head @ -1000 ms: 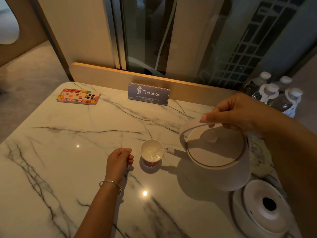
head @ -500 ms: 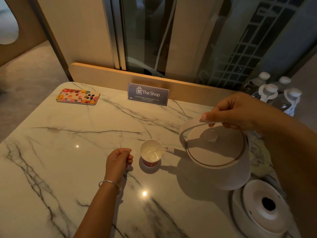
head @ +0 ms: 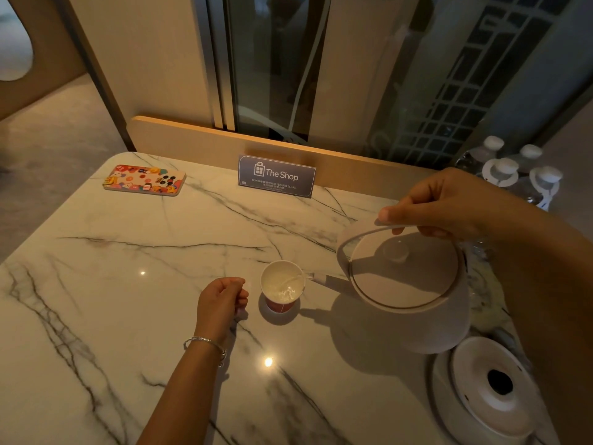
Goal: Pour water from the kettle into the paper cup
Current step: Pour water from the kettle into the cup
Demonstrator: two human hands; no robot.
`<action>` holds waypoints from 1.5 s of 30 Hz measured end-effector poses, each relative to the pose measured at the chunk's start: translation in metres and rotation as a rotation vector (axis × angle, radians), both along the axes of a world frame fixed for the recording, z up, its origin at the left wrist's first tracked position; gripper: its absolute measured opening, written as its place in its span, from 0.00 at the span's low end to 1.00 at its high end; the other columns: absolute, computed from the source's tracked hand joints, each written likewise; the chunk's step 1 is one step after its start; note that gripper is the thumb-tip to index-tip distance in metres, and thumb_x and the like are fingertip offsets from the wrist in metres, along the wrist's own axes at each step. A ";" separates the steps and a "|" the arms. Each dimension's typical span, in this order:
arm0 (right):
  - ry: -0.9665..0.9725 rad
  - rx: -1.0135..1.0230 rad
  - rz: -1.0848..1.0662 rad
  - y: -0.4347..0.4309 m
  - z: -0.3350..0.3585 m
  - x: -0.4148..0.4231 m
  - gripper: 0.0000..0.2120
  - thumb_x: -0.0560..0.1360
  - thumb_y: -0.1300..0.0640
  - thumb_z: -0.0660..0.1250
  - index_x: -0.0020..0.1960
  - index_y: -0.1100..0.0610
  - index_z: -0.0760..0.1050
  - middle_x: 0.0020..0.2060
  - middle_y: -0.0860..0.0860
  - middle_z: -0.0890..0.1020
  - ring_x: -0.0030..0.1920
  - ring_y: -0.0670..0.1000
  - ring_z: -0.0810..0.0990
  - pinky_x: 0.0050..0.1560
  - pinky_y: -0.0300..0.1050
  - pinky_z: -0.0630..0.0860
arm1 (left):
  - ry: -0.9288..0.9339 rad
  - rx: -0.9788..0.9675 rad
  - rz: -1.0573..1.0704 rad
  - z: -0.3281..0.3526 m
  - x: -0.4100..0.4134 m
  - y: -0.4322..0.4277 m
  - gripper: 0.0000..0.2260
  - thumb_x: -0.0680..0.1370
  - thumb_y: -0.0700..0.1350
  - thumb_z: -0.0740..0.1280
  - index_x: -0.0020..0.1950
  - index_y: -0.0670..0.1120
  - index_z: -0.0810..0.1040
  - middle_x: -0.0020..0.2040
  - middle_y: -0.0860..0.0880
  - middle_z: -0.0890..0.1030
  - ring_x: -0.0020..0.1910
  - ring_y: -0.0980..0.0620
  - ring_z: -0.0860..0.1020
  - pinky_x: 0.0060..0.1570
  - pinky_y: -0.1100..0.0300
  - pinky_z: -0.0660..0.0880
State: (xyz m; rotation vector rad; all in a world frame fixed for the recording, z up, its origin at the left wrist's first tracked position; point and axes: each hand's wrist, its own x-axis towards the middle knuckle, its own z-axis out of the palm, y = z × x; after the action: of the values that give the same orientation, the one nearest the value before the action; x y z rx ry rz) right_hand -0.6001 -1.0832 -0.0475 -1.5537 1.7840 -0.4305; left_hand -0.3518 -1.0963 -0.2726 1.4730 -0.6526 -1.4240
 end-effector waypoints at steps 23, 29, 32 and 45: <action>-0.026 0.017 -0.029 0.000 -0.008 -0.002 0.10 0.65 0.48 0.70 0.32 0.56 0.80 0.14 0.45 0.74 0.17 0.40 0.68 0.19 0.31 0.64 | -0.065 -0.023 -0.011 -0.005 0.005 -0.003 0.04 0.74 0.38 0.63 0.40 0.41 0.76 0.33 0.43 0.75 0.32 0.48 0.72 0.23 0.65 0.72; -0.042 -0.037 -0.001 0.006 -0.030 -0.003 0.14 0.62 0.44 0.69 0.31 0.55 0.80 0.16 0.44 0.74 0.19 0.39 0.69 0.22 0.30 0.66 | -0.031 -0.005 -0.004 -0.006 0.007 -0.002 0.04 0.74 0.37 0.63 0.40 0.39 0.75 0.32 0.42 0.74 0.31 0.48 0.71 0.22 0.64 0.70; -0.113 -0.099 0.015 0.011 -0.039 -0.003 0.17 0.59 0.43 0.68 0.33 0.58 0.81 0.16 0.44 0.74 0.20 0.38 0.69 0.23 0.29 0.66 | -0.002 0.010 0.012 -0.006 0.008 -0.002 0.03 0.74 0.36 0.63 0.40 0.38 0.75 0.32 0.42 0.73 0.30 0.49 0.70 0.23 0.62 0.69; -0.442 -0.271 -0.200 0.016 -0.050 -0.021 0.16 0.58 0.44 0.68 0.30 0.57 0.80 0.15 0.46 0.72 0.19 0.40 0.68 0.21 0.29 0.64 | -0.028 -0.017 0.006 -0.002 0.008 -0.007 0.04 0.74 0.36 0.62 0.42 0.38 0.75 0.32 0.41 0.73 0.30 0.48 0.71 0.21 0.65 0.69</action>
State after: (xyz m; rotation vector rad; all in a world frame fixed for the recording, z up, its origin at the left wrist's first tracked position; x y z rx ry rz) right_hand -0.6214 -1.0670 -0.0979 -1.3228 1.5783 -1.0633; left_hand -0.3439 -1.1035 -0.2748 1.4828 -0.6763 -1.3921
